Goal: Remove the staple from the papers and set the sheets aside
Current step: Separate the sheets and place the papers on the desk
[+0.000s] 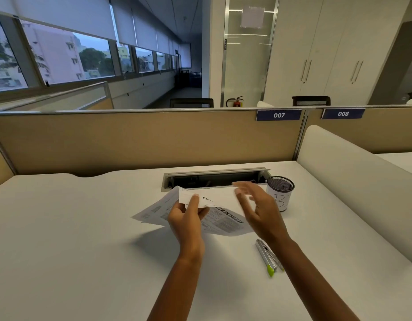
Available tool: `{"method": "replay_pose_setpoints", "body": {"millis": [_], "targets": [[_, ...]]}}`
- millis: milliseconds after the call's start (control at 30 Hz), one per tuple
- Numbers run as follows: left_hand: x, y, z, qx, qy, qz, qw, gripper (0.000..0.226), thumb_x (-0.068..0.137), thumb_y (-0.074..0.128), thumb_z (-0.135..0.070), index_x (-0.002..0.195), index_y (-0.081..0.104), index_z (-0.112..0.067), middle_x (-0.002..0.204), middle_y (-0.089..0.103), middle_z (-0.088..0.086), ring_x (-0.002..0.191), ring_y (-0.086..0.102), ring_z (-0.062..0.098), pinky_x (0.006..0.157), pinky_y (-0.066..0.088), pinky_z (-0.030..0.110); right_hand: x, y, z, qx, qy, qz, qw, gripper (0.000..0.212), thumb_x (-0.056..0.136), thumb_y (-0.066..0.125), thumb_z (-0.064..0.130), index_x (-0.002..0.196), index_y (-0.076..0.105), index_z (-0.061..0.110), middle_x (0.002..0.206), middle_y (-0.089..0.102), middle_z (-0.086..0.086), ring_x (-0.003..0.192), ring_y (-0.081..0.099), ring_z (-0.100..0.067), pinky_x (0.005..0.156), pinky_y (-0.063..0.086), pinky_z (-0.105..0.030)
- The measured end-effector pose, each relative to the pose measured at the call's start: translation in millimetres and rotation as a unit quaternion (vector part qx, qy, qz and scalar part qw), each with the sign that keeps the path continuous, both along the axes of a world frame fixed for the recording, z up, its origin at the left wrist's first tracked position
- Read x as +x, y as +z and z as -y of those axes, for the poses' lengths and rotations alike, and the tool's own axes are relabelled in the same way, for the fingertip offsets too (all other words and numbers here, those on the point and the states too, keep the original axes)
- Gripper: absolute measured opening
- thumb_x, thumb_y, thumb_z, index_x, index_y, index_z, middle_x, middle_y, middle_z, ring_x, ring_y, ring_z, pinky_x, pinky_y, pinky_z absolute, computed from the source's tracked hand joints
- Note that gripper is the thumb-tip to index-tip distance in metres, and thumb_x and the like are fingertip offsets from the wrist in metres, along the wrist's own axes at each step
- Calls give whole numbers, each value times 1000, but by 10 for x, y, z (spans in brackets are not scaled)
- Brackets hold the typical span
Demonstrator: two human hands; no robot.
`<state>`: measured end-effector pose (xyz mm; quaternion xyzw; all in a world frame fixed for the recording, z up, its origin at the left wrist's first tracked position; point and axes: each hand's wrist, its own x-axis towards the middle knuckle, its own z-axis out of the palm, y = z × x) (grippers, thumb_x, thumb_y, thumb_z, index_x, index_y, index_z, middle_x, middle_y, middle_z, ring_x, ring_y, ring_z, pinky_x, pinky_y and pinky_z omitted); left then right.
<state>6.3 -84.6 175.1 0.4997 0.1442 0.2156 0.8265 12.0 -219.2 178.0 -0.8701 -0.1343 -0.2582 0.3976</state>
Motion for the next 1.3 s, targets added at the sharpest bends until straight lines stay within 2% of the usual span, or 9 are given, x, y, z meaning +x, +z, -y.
{"method": "replay_pose_setpoints", "body": {"millis": [167, 367, 467, 600, 733, 833, 1033, 1167, 1300], "targets": [[13, 85, 13, 37, -6, 0, 999, 9, 84, 58, -16, 79, 54, -23, 76, 55, -5, 66, 57, 15, 41, 48, 6, 57, 83, -163, -202, 70, 8, 977, 45, 82, 59, 31, 124, 54, 17, 122, 62, -3, 109, 56, -17, 83, 36, -17], [-25, 207, -38, 100, -11, 50, 994, 18, 78, 55, -42, 74, 56, -24, 76, 62, -2, 75, 62, 18, 63, 52, 22, 145, 167, -234, -162, 24, 56, 985, 24, 88, 53, 8, 109, 64, 7, 104, 71, -12, 93, 65, -26, 73, 40, -22], [-14, 256, -193, 262, 63, 95, 958, 46, 69, 59, -44, 104, 54, -15, 100, 55, 1, 98, 53, 22, 84, 46, 31, 154, 312, -195, -148, 11, 61, 987, 20, 88, 54, 7, 103, 65, 4, 100, 72, -14, 92, 64, -31, 76, 47, -34], [32, 384, -404, 400, 24, 137, 906, 44, 67, 67, -40, 105, 55, -21, 102, 56, -3, 94, 50, 13, 80, 43, 19, 149, 530, -133, -165, 27, 56, 984, 18, 89, 54, 15, 95, 65, 2, 86, 69, -19, 79, 59, -31, 66, 40, -34], [17, 512, -454, 347, -112, 143, 920, 8, 69, 68, -33, 71, 61, -30, 70, 67, -6, 67, 62, 15, 54, 54, 21, 171, 695, -129, -167, 45, 35, 984, 20, 89, 53, 18, 93, 65, 2, 78, 62, -15, 68, 46, -18, 58, 33, -27], [24, 517, -495, 260, -143, 116, 948, 10, 74, 67, -20, 67, 64, -26, 56, 70, -12, 55, 66, 7, 45, 51, 14, 176, 744, -164, -176, 42, 43, 983, 20, 89, 54, 19, 93, 65, 3, 81, 64, -15, 71, 47, -18, 66, 40, -34], [13, 465, -513, 167, -181, 47, 968, 5, 77, 64, -20, 76, 67, -16, 81, 69, 9, 60, 68, 15, 50, 56, 21, 97, 618, -350, -171, -39, 137, 975, 30, 83, 63, 22, 111, 62, 12, 108, 66, -10, 103, 58, -26, 100, 37, -50], [-5, 439, -481, 177, -184, 31, 966, 17, 82, 58, -25, 89, 66, -11, 76, 68, 7, 63, 67, 18, 53, 56, 23, -4, 519, -496, -200, -51, 234, 950, 22, 80, 59, 21, 97, 68, 9, 92, 69, -14, 85, 64, -29, 75, 52, -42], [-11, 443, -448, 214, -173, 52, 960, 16, 84, 55, -25, 86, 66, -14, 75, 69, 3, 58, 68, 13, 51, 56, 20, -24, 494, -542, -197, -36, 218, 955, 11, 77, 70, 14, 84, 69, 6, 83, 70, -13, 73, 63, -27, 64, 53, -39]]}}
